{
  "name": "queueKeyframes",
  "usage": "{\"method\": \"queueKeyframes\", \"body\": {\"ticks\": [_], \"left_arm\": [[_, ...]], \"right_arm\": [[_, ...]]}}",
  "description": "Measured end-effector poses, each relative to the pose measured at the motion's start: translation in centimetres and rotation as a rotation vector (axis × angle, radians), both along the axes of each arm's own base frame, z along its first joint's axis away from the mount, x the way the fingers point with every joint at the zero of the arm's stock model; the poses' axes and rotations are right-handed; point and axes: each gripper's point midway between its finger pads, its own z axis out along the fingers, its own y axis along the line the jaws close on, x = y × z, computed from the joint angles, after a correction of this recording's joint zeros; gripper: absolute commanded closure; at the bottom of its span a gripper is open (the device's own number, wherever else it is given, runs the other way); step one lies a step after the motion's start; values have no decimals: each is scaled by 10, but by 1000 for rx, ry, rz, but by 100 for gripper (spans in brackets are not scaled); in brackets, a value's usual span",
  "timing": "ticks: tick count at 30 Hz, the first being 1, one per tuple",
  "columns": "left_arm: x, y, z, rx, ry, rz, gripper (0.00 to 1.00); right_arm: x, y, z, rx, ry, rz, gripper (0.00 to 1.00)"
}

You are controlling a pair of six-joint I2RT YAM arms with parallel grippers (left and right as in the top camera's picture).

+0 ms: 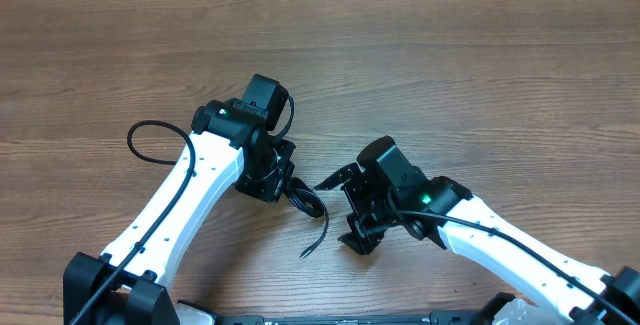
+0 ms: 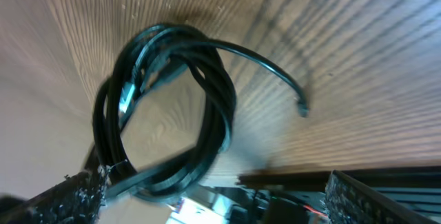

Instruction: Untangle cables

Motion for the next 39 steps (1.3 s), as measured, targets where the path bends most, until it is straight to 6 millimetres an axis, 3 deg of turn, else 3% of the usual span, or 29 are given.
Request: {"method": "queueKeyframes", "body": {"ticks": [7, 13, 30, 34, 36, 39], "left_arm": [[0, -4, 1, -22, 15, 46, 96], [4, -6, 2, -33, 0, 56, 96], [0, -18, 5, -98, 31, 65, 95], [-2, -21, 6, -118, 40, 63, 96], [-2, -21, 6, -121, 41, 63, 96], [-2, -22, 6, -124, 42, 62, 96]], "right_arm": [[15, 23, -6, 80, 10, -19, 15], [15, 26, -5, 97, 24, -24, 23], [25, 18, -11, 46, -1, -84, 25], [27, 16, -14, 32, -3, -98, 42], [27, 15, -17, 23, 2, -102, 58], [26, 14, -26, 0, 20, -105, 93]]}}
